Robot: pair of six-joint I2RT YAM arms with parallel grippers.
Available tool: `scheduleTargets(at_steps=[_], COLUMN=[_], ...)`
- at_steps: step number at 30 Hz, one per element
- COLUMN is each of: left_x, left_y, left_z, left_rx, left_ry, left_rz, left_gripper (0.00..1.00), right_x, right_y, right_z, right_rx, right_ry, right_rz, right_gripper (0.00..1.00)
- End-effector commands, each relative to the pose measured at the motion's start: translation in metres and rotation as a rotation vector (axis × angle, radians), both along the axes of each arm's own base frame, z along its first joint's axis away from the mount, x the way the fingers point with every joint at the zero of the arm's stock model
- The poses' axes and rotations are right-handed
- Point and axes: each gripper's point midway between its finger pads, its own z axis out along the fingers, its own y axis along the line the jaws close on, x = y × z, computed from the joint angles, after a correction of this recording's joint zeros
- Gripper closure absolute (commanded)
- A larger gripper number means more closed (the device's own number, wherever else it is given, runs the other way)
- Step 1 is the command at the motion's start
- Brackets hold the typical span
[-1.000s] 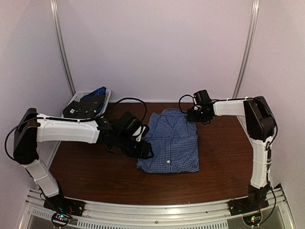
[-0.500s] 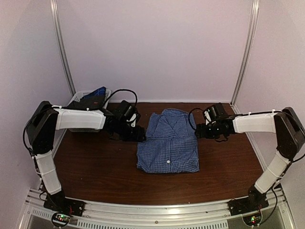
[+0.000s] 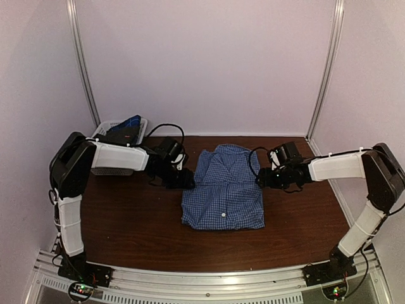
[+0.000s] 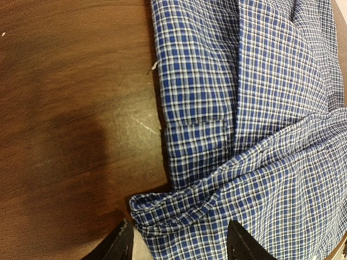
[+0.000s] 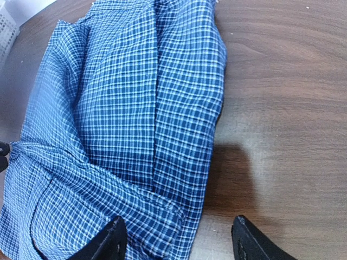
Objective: Fold and stack the long sleeve shirts
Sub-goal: Flatten out the crumpled shirt at the center of the board.
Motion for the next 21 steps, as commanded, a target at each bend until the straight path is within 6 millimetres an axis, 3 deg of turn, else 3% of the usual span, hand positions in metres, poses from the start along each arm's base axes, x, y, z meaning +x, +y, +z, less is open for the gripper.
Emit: scheduleTargets(at_steps=[1,4,9,13,16,21], left_x=[0.012,0.011,0.007,0.001,-0.008,-0.032], left_y=[-0.018,-0.023,-0.030,-0.031,-0.031,-0.034], left_z=[0.010,0.011,0.025,0.043,0.054,0.091], left_rx=[-0.073,-0.088,-0.130,-0.149,-0.172,-0.236], left_ry=[-0.022,-0.015,-0.016,-0.031,-0.027,-0.063], left_rz=[-0.037,-0.053,-0.098,-0.128,-0.155,-0.225], left_gripper=[0.44,0.53,0.81,0.93,1.00,1.00], right_x=[0.006,0.002,-0.003,-0.009,-0.018,-0.043], right_y=[0.019,0.024,0.027,0.030,0.034,0.038], right_z=[0.005,0.003,0.007,0.017,0.027,0.049], right_rx=[0.041,0.044,0.042,0.045,0.046,0.051], right_ry=[-0.013,-0.007,-0.004,-0.014,-0.022,-0.042], right_rz=[0.034,0.050,0.065,0.089,0.118,0.176], right_gripper=[0.35,0.42,0.69,0.89,0.96,1.00])
